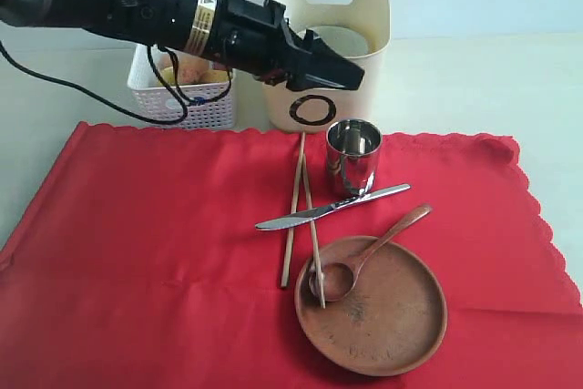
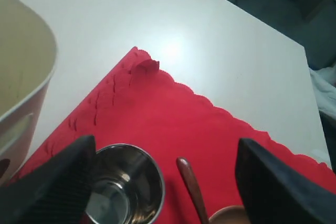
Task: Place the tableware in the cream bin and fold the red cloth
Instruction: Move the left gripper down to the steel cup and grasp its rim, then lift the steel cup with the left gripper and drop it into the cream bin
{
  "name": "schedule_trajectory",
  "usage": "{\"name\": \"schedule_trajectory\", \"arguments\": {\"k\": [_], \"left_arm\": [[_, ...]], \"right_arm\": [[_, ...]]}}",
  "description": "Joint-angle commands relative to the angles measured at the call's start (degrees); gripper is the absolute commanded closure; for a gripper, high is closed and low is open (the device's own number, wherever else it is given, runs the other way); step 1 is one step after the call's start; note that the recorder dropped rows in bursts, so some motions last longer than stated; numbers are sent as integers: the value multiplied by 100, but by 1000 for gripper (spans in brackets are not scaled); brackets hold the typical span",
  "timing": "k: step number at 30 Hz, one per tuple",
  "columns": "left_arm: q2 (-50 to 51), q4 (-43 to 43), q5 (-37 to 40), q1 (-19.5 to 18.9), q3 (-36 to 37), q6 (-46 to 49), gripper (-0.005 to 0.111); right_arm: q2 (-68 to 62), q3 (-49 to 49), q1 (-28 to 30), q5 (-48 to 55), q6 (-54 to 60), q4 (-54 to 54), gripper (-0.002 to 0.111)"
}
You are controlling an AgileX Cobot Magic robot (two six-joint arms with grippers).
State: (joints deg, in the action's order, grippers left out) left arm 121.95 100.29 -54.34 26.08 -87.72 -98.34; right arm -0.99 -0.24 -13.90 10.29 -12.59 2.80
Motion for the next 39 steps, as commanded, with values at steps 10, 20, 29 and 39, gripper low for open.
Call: {"name": "schedule_trajectory", "arguments": {"k": [10, 20, 29, 39], "left_arm": [[529, -34, 1699, 613, 43, 315, 36], [649, -34, 2169, 766, 43, 367, 36], [799, -34, 2192, 766, 43, 524, 37], [802, -34, 2192, 766, 43, 505, 103]], "right_arm": [[43, 24, -12, -8, -8, 9, 108], [43, 24, -12, -8, -8, 9, 108], [43, 24, -12, 4, -8, 9, 108], [43, 24, -12, 4, -8, 9, 108]]}}
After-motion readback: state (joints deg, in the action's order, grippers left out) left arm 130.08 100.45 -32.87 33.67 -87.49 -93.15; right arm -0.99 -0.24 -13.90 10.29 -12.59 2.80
